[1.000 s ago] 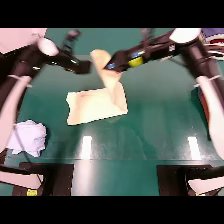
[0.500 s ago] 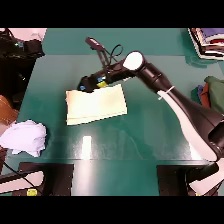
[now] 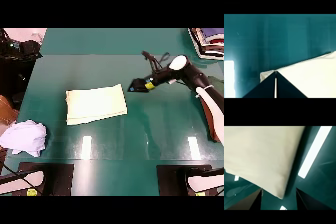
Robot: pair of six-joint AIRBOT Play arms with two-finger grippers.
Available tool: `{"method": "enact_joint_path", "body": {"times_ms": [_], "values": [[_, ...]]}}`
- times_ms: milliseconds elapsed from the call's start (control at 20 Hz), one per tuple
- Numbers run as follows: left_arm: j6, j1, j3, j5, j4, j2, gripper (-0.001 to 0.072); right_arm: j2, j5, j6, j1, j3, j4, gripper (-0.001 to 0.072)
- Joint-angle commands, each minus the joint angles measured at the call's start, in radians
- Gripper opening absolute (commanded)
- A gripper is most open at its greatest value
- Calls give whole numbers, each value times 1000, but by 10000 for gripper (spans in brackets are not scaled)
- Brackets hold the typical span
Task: Fold the shirts.
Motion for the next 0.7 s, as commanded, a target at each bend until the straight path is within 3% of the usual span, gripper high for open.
{"method": "enact_joint_path", "body": {"times_ms": [0, 300, 550, 600, 650], "values": [[0, 1, 0, 4, -8, -2, 22, -65, 16, 2, -63, -82, 33, 506], [0, 1, 0, 4, -9, -6, 22, -216, -6, -85, -11, -80, 412, 510], [-1, 1, 0, 4, -10, -6, 22, -230, -112, -97, 92, -64, 401, 506], [-1, 1, 0, 3, -10, -6, 22, -230, -126, -97, 105, -47, 392, 485], [-2, 1, 0, 3, -11, -6, 22, -230, -139, -97, 118, -19, 363, 413]]}}
